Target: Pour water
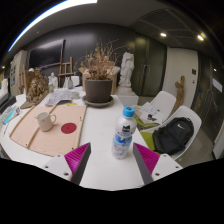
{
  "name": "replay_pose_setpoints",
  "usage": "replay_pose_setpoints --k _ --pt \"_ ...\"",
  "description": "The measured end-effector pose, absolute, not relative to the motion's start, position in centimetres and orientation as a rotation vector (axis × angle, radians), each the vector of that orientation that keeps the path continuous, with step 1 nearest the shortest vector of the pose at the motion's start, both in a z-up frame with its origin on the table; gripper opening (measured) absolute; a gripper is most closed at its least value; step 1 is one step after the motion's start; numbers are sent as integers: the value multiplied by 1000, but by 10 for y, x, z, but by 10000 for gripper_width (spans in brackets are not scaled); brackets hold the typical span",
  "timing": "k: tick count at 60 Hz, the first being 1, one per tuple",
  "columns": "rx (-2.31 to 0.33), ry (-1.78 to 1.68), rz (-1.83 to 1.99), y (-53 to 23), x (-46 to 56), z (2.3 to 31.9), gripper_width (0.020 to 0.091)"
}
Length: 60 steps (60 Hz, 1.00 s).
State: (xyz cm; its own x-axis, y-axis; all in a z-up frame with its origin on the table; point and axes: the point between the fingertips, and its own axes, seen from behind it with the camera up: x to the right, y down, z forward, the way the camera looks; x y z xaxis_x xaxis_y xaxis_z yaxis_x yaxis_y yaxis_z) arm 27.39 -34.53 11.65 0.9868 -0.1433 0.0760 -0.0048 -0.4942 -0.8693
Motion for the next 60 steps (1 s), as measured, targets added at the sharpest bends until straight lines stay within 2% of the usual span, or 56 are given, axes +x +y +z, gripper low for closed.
replay_pose_setpoints --k 18,22,25,30,37,45,53,60 --pt "-2021 129 -108 -262 326 61 849" --pt "-2012 129 -100 -253 328 52 783" --pt "-1999 121 -86 -244 325 48 702" --pt "-1981 115 -89 -240 324 43 529" --pt "-1957 121 -89 -237 326 45 476" --pt "-1954 119 -100 -237 328 46 355" --pt "-1967 98 -175 -240 335 47 354" --pt "-1956 82 -269 -233 333 69 354"
